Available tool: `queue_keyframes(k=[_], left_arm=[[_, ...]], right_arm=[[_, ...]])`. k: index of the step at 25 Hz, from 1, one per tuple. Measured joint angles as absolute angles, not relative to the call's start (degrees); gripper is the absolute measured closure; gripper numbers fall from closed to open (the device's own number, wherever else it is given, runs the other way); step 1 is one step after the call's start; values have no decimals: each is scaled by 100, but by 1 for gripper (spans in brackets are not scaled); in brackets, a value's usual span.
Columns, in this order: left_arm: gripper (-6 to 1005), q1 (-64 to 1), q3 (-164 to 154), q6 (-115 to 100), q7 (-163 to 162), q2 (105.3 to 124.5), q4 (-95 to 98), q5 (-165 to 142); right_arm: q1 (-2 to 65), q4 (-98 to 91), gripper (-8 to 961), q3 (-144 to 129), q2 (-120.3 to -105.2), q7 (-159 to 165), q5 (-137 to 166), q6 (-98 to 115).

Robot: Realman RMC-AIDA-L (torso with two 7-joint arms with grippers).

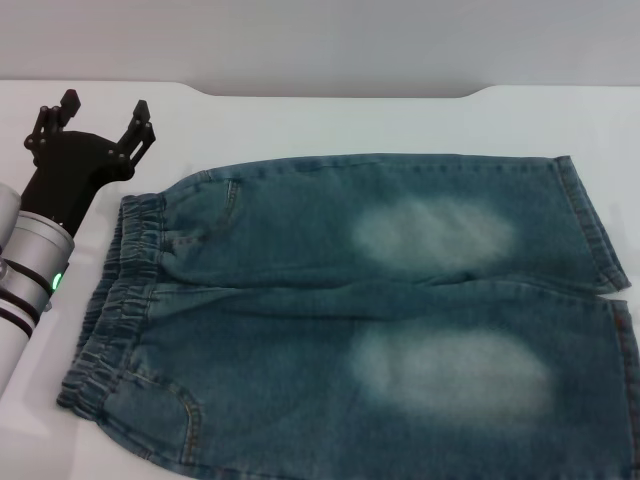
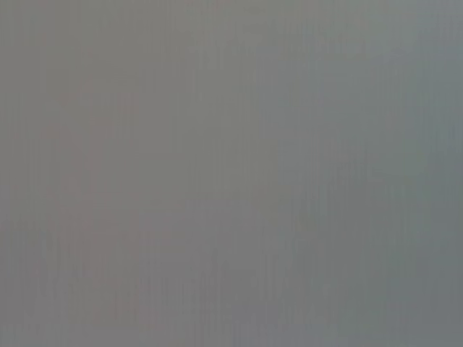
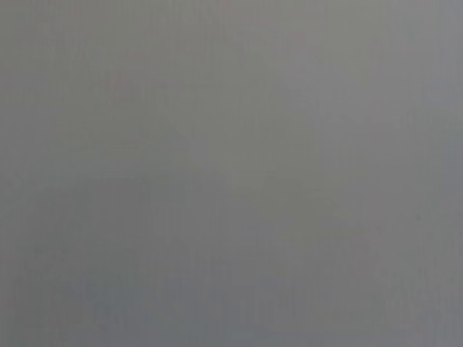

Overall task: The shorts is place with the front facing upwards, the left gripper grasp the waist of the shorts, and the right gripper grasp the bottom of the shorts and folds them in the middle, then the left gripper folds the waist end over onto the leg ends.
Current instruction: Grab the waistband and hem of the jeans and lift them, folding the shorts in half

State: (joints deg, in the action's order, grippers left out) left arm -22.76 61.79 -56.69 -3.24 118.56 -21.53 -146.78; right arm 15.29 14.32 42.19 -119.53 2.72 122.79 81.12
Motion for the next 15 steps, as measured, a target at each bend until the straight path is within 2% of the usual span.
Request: queue_keyframes(k=[13,15], left_arm=[[154,-2284,6127,-5472,-339,11829,-2318,-14719],[153,-2238,6176,-4799,-294,11760,-2891,-14800]], right_arm=[[1522,1530,221,4132,-11928,273,12278,8071],[1519,1606,221,4112,-11895,272,12278,8032]])
